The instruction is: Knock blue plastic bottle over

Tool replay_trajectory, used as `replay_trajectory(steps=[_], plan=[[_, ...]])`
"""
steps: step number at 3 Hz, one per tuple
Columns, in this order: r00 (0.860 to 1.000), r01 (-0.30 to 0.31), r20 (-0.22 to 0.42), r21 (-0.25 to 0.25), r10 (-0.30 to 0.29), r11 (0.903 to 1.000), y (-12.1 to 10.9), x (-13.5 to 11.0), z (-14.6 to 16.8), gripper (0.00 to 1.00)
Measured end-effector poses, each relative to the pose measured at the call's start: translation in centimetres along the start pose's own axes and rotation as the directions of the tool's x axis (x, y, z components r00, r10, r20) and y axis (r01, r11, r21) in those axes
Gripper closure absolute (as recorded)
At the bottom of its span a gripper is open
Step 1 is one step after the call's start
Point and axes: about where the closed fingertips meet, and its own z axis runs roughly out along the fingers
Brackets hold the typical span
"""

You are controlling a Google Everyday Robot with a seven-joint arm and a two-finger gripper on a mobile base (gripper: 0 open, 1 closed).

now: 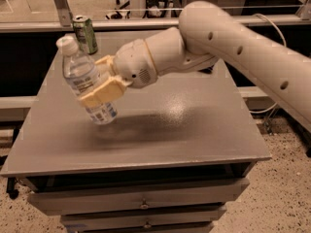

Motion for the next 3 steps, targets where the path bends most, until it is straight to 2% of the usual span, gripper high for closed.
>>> replay_trajectory(steps=[1, 2, 3], plan=[[0.983, 0.043, -0.181, 0.002, -0.041, 0.9991, -0.2, -0.6, -3.3, 1.00], [0.895, 0.060, -0.440, -0.054, -0.078, 0.9967, 0.8, 1.6, -4.8, 1.00], [0.753, 0.048, -0.650, -0.099, -0.101, 0.9939, 1.5, 5.6, -6.0, 1.00]])
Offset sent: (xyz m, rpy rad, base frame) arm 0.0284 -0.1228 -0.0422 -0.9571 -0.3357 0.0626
